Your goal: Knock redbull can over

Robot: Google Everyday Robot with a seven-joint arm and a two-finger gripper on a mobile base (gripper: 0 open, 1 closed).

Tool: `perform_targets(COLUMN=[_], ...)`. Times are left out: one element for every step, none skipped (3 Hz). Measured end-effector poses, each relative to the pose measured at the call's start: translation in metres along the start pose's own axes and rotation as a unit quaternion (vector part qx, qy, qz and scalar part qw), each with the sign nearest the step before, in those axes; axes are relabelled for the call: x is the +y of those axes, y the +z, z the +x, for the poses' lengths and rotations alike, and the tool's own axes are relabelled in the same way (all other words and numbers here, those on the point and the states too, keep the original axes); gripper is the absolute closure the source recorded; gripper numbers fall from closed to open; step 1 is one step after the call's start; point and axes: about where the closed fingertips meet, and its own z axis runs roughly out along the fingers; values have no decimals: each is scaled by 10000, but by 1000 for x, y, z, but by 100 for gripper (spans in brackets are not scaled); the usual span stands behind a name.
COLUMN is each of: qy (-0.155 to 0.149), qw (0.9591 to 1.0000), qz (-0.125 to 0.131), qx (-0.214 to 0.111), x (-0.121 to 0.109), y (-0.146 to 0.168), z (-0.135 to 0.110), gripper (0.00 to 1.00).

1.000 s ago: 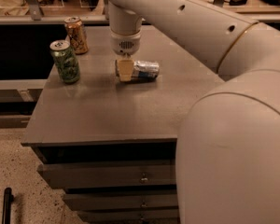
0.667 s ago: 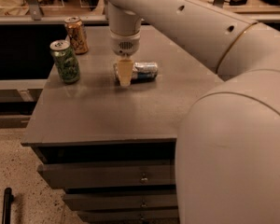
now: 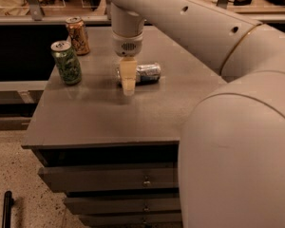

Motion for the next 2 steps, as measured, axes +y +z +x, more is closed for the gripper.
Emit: perform_targets(qy=[-168,-307], qw=[9997,9993], qz=[23,88], qx=[-153,-210], x=[2,3], y=[-3,-11], z=[1,3], gripper=[0,0])
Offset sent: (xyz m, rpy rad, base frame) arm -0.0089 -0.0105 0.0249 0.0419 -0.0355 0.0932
